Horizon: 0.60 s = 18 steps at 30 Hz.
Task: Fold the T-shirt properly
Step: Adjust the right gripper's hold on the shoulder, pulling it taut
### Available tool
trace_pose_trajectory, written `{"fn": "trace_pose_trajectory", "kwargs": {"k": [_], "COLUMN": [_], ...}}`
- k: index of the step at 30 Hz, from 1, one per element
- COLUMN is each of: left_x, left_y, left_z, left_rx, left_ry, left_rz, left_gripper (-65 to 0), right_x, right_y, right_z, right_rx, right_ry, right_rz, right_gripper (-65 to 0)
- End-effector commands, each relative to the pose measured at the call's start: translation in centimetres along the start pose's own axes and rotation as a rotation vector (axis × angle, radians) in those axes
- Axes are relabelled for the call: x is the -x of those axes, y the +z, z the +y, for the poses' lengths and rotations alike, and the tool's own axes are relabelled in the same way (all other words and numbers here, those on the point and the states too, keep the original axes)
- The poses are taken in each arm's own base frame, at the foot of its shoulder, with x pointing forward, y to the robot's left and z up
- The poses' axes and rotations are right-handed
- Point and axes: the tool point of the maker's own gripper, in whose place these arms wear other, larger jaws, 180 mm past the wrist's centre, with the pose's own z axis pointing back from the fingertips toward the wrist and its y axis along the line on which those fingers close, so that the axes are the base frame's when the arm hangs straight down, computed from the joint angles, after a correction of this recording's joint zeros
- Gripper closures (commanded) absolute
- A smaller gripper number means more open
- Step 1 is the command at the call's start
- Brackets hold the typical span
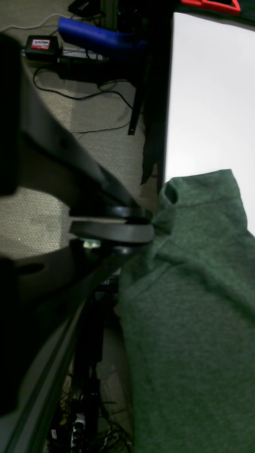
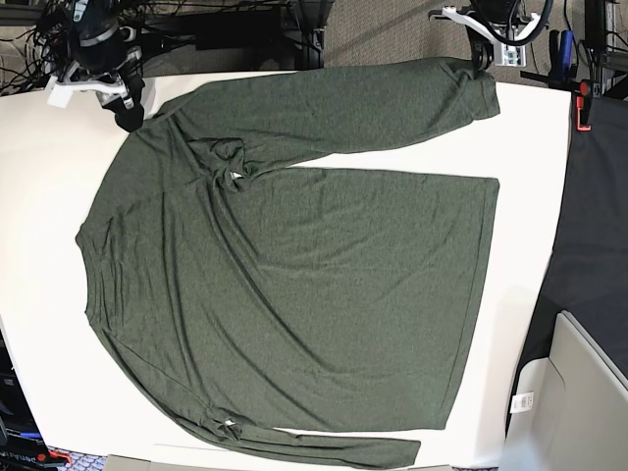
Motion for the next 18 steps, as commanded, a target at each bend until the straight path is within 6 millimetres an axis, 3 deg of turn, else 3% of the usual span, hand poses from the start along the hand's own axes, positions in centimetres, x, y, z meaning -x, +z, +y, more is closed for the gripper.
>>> {"fn": "trace_pose_trajectory", "kwargs": {"k": [1, 8, 16, 18], "left_x": [-0.7, -0.7, -0.6, -0.6], "left_y": [0.3, 0.3, 0.3, 0.3], "left_z": [0.1, 0.2, 0.3, 0.3], "left_rx": [-0.003, -0.005, -0.006, -0.006], "left_ry": [-0.004, -0.004, -0.004, -0.004], "left_rz": [-0.027, -0.027, -0.023, -0.023], "left_gripper": [0.0, 0.0, 0.0, 0.0], "right_x": [-0.5, 1.6, 3.1, 3.2], "right_y": [-0.2, -2.7, -4.3, -4.2], "right_z": [0.3, -1.1, 0.4, 0.6], "right_rx": [-0.021, -0.005, -0.045, -0.050], "right_ry": [-0.011, -0.088, -0.131, -0.127], "right_rz": [-0.018, 0.041, 0.064, 0.067], "right_gripper": [-24.5, -24.5, -24.1, -19.2]}}
